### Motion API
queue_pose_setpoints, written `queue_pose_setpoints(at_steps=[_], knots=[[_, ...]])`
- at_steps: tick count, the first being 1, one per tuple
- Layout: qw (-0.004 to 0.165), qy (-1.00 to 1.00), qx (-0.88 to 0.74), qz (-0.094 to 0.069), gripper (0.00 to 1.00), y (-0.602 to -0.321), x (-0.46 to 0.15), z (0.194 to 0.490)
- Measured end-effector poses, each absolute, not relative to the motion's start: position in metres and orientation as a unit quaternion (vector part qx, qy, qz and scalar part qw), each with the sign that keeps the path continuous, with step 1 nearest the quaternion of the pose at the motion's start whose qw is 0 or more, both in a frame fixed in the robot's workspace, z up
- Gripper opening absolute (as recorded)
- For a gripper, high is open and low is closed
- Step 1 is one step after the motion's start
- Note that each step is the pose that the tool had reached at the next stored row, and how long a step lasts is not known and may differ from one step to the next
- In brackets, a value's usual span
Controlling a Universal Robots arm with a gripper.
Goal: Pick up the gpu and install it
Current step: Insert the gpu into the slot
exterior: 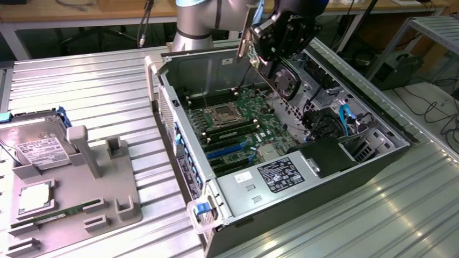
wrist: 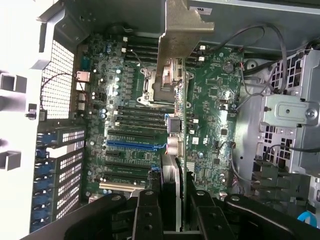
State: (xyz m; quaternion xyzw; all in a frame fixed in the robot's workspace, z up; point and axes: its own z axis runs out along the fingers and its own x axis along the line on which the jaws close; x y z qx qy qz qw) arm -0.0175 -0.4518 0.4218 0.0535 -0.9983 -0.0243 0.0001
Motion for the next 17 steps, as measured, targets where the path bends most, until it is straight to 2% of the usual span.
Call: queue_pose_setpoints(at_steps=[17], knots=[[0.001,-0.995,0.100,-0.026,0.28,-0.4519,-0.0175,0.4218]])
